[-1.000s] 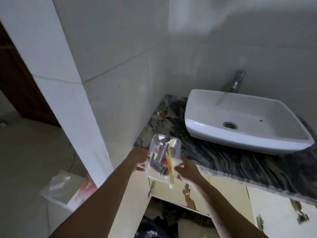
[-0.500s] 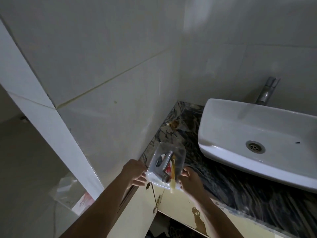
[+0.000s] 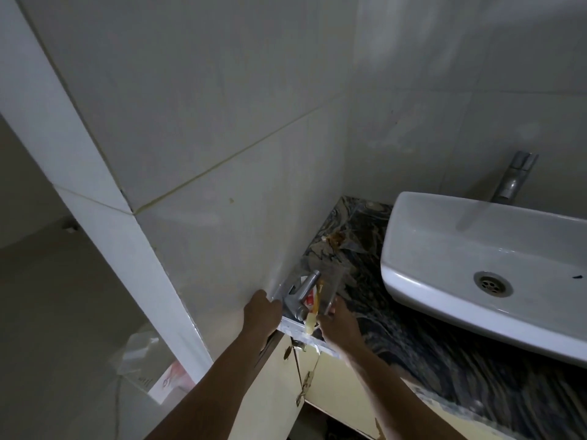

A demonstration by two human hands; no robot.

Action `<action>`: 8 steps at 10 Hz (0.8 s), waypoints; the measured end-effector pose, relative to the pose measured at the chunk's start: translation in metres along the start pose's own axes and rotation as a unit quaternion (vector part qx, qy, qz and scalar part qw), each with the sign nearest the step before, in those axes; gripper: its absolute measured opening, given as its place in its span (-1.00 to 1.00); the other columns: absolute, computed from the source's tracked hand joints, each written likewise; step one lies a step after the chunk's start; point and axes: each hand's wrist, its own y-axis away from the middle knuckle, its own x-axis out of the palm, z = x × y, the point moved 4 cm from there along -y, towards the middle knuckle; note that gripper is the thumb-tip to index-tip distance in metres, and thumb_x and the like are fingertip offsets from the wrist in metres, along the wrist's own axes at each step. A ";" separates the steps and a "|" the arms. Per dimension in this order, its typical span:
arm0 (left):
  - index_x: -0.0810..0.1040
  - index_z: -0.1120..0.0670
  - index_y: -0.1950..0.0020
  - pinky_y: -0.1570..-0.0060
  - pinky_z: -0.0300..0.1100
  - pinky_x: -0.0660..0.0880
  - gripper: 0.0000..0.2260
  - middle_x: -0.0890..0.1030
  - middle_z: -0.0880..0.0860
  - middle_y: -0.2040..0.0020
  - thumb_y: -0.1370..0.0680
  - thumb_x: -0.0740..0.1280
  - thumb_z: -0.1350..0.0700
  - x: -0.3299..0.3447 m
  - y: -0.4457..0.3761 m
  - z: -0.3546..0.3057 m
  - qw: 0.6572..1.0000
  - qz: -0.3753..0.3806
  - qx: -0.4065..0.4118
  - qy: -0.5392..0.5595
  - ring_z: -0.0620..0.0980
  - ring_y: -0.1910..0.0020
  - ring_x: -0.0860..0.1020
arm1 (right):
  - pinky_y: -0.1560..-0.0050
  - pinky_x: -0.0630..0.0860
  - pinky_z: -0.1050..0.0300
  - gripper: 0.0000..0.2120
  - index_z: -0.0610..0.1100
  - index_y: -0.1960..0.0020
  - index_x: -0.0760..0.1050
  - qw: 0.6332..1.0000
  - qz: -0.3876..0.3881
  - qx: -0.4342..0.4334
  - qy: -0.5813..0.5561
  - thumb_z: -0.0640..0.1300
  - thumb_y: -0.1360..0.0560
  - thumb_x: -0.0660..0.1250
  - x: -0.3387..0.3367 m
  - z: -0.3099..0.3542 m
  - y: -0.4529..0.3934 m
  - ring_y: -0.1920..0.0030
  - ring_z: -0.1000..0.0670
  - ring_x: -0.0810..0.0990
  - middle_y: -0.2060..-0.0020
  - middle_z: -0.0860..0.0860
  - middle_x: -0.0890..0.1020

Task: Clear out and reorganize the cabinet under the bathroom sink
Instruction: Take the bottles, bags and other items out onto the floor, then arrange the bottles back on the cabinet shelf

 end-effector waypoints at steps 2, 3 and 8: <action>0.41 0.22 -0.33 -0.13 -0.10 0.43 -0.69 0.54 0.22 -0.22 -0.60 0.21 0.19 -0.009 0.042 0.000 0.994 -0.010 0.095 -0.049 0.18 -0.21 0.51 | 0.05 0.48 0.24 -0.71 -0.21 -0.24 0.40 0.998 -0.047 0.008 0.035 -0.22 -0.52 0.28 -0.029 -0.016 0.054 -0.01 -0.03 0.52 0.00 -0.02 0.52; 0.49 0.21 -0.25 -0.04 -0.14 0.44 -0.74 0.60 0.18 -0.13 -0.60 0.22 0.17 0.001 0.070 0.011 0.985 0.056 0.140 -0.079 0.17 -0.16 0.55 | -0.13 0.53 -0.07 -0.59 -0.13 -0.32 0.39 0.996 -0.055 0.070 0.018 -0.13 -0.49 0.32 -0.048 -0.072 0.100 -0.08 -0.07 0.58 -0.14 -0.06 0.55; 0.50 0.14 -0.30 -0.22 -0.14 0.40 -0.67 0.51 0.11 -0.31 -0.59 0.25 0.02 0.151 0.259 0.140 0.811 0.411 0.253 -0.331 0.06 -0.26 0.47 | 0.38 0.42 0.33 -0.68 -0.23 -0.24 0.46 0.959 0.085 0.260 0.066 -0.17 -0.52 0.32 -0.058 -0.255 0.319 0.21 0.03 0.60 0.00 -0.05 0.58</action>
